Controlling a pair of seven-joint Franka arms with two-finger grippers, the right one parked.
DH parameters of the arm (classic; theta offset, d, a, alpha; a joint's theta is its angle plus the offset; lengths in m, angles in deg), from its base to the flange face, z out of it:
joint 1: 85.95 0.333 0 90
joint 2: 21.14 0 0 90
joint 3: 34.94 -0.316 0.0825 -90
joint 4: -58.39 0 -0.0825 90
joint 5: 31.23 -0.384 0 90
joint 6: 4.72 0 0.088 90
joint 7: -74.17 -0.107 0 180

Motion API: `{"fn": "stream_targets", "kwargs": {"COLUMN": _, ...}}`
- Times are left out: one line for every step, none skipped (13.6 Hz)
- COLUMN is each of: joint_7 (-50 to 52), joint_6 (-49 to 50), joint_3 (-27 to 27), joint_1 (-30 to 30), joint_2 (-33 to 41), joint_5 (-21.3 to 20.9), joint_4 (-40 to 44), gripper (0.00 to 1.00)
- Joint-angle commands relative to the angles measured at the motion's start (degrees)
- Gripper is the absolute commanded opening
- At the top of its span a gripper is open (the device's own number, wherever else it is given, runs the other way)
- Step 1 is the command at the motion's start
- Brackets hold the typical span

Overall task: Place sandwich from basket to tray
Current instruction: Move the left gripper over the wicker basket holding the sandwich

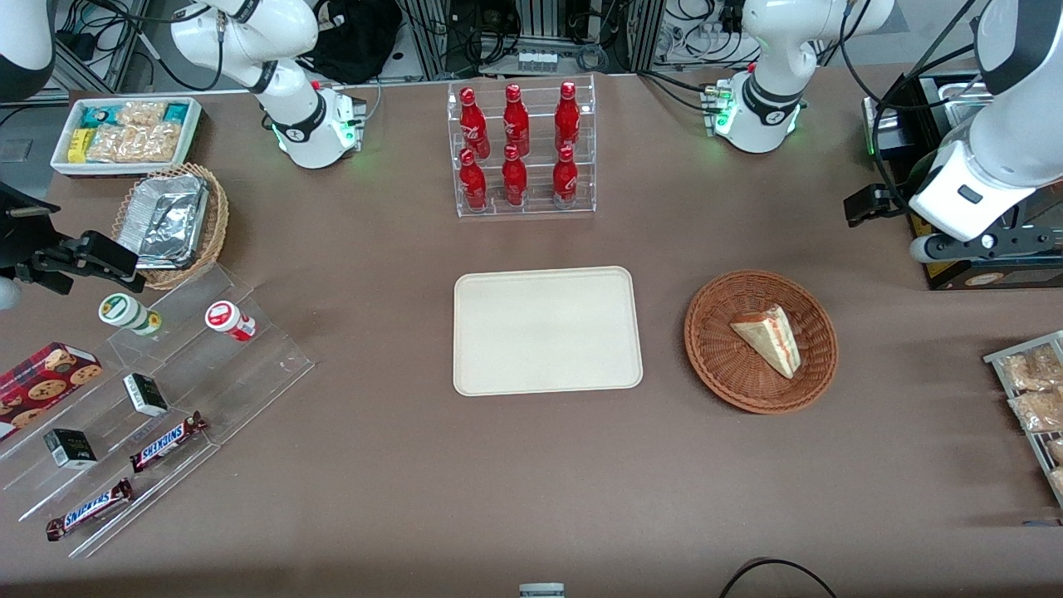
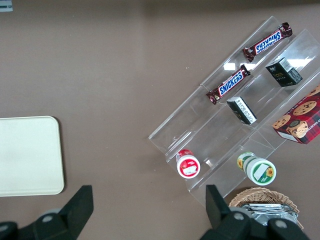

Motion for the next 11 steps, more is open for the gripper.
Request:
{"fn": "stream_targets", "kwargs": {"joint_7": 2.21, "joint_6": 1.97, "joint_3": 0.7, "joint_1": 0.6, "joint_2": 0.73, "joint_5": 0.53, "joint_4": 0.29, "gripper": 1.0}}
{"fn": "stream_targets", "kwargs": {"joint_7": 2.4, "joint_6": 1.71, "joint_3": 0.79, "joint_1": 0.51, "joint_2": 0.38, "joint_5": 0.61, "joint_4": 0.19, "gripper": 1.0}}
{"fn": "stream_targets", "kwargs": {"joint_7": 2.23, "joint_6": 0.58, "joint_3": 0.79, "joint_1": 0.51, "joint_2": -0.15, "joint_5": 0.44, "joint_4": -0.33, "gripper": 1.0}}
{"fn": "stream_targets", "kwargs": {"joint_7": 2.14, "joint_6": -0.13, "joint_3": 0.79, "joint_1": 0.51, "joint_2": -0.67, "joint_5": 0.44, "joint_4": -1.29, "gripper": 1.0}}
{"fn": "stream_targets", "kwargs": {"joint_7": 2.14, "joint_6": -0.92, "joint_3": 0.79, "joint_1": 0.42, "joint_2": -1.03, "joint_5": 0.44, "joint_4": -2.69, "gripper": 1.0}}
{"fn": "stream_targets", "kwargs": {"joint_7": 2.14, "joint_6": -2.75, "joint_3": 0.79, "joint_1": 0.25, "joint_2": -1.29, "joint_5": 0.44, "joint_4": -4.62, "gripper": 1.0}}
{"fn": "stream_targets", "kwargs": {"joint_7": 2.14, "joint_6": -5.12, "joint_3": 0.96, "joint_1": 0.16, "joint_2": -1.29, "joint_5": 0.44, "joint_4": -6.82, "gripper": 1.0}}
{"fn": "stream_targets", "kwargs": {"joint_7": 2.23, "joint_6": -7.67, "joint_3": 0.96, "joint_1": 0.07, "joint_2": -1.29, "joint_5": 0.35, "joint_4": -9.1, "gripper": 1.0}}
{"fn": "stream_targets", "kwargs": {"joint_7": 2.23, "joint_6": -9.69, "joint_3": 1.05, "joint_1": 0.07, "joint_2": -1.29, "joint_5": 0.35, "joint_4": -10.86, "gripper": 1.0}}
{"fn": "stream_targets", "kwargs": {"joint_7": 2.23, "joint_6": -12.32, "joint_3": 1.05, "joint_1": -0.02, "joint_2": -1.29, "joint_5": 0.26, "joint_4": -13.23, "gripper": 1.0}}
{"fn": "stream_targets", "kwargs": {"joint_7": 2.23, "joint_6": -14.87, "joint_3": 1.05, "joint_1": -0.02, "joint_2": -1.21, "joint_5": 0.26, "joint_4": -15.34, "gripper": 1.0}}
